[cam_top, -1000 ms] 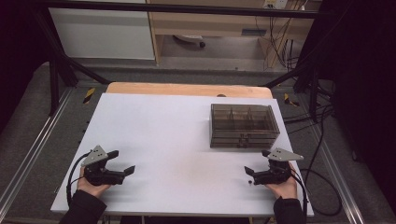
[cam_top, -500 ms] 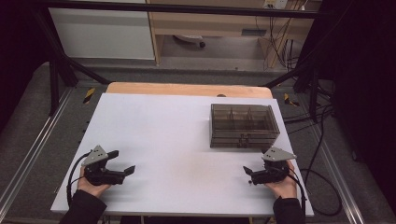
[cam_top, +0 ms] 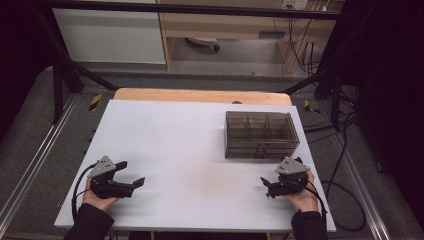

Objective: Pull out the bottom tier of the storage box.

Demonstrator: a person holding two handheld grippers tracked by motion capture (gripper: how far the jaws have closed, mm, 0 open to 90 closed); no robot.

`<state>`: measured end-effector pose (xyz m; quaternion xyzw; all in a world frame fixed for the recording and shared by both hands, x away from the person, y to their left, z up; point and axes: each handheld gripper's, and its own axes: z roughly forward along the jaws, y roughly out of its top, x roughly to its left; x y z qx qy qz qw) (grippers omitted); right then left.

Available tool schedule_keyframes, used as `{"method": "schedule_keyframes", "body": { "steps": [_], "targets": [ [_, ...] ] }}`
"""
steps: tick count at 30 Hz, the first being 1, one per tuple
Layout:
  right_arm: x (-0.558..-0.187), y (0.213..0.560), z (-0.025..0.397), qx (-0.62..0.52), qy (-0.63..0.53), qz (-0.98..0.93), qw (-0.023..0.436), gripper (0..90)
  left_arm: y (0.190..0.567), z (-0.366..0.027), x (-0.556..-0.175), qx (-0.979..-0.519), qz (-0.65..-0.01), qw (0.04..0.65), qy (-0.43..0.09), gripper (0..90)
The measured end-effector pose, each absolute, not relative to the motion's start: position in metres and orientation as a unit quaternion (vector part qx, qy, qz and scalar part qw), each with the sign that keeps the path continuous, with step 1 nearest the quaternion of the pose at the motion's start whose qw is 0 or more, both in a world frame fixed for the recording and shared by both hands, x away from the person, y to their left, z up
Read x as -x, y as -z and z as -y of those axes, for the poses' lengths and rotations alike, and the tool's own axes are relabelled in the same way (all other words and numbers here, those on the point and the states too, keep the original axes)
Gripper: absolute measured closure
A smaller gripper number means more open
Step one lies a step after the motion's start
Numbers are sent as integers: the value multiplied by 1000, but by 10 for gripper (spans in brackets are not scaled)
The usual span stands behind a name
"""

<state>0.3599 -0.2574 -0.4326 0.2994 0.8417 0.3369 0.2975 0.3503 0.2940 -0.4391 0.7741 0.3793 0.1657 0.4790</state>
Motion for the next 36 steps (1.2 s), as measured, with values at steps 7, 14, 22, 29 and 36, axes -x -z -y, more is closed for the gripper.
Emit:
{"method": "schedule_keyframes", "body": {
  "steps": [7,14,22,29,36],
  "targets": [
    [-360,432,251,-275,-310,-853,319,74,439,-294,-350,-774,-380,478,-166,40],
    [-361,432,244,-247,-281,-862,343,91,439,-294,-350,-775,-379,478,-166,40],
    [-363,432,238,-218,-251,-868,370,122,439,-294,-350,-774,-379,478,-166,40],
    [-364,435,233,-182,-217,-872,399,166,439,-294,-350,-775,-379,478,-166,40],
    [-364,438,231,-166,-196,-873,415,205,439,-294,-350,-775,-378,478,-167,41]
  ]
}}
